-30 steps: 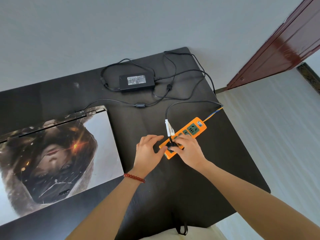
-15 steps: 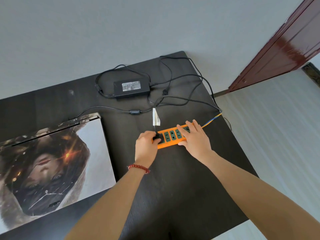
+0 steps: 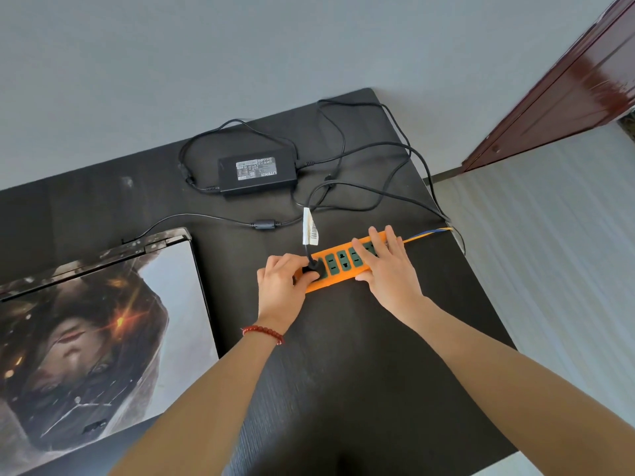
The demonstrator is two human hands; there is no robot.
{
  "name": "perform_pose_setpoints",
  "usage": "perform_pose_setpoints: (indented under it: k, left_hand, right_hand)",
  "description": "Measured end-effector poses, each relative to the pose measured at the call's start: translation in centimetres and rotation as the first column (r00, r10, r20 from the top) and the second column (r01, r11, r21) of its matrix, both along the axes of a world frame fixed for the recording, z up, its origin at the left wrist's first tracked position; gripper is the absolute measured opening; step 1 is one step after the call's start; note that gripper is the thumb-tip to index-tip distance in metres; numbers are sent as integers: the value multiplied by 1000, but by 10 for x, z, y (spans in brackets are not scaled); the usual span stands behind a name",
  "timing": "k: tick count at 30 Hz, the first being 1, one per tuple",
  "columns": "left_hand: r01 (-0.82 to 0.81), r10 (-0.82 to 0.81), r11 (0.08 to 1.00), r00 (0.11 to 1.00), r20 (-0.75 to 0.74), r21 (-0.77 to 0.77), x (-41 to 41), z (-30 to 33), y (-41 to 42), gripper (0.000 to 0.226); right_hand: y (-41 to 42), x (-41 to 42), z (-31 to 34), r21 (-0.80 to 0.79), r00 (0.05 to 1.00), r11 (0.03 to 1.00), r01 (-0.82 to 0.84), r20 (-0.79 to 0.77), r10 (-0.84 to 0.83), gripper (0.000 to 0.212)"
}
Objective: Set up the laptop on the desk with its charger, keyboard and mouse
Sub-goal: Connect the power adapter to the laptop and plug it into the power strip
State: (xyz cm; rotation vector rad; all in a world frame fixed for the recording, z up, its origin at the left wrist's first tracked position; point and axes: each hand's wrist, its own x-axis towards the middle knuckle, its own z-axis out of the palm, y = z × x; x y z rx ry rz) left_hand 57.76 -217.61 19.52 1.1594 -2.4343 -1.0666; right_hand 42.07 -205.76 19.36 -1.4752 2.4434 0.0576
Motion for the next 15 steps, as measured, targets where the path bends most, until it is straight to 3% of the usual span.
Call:
perform_pose_setpoints:
  k: [10, 15]
  left_hand:
    - [-67, 67, 998, 998, -8, -7, -2, -3, 17, 13]
    - [-67, 67, 998, 997, 48, 6, -8, 0, 15, 18]
  right_hand:
    - [1, 3, 3, 1, 999, 1000, 14, 30, -14, 63]
    - [-2, 4, 4, 25, 999, 999, 23, -36, -22, 67]
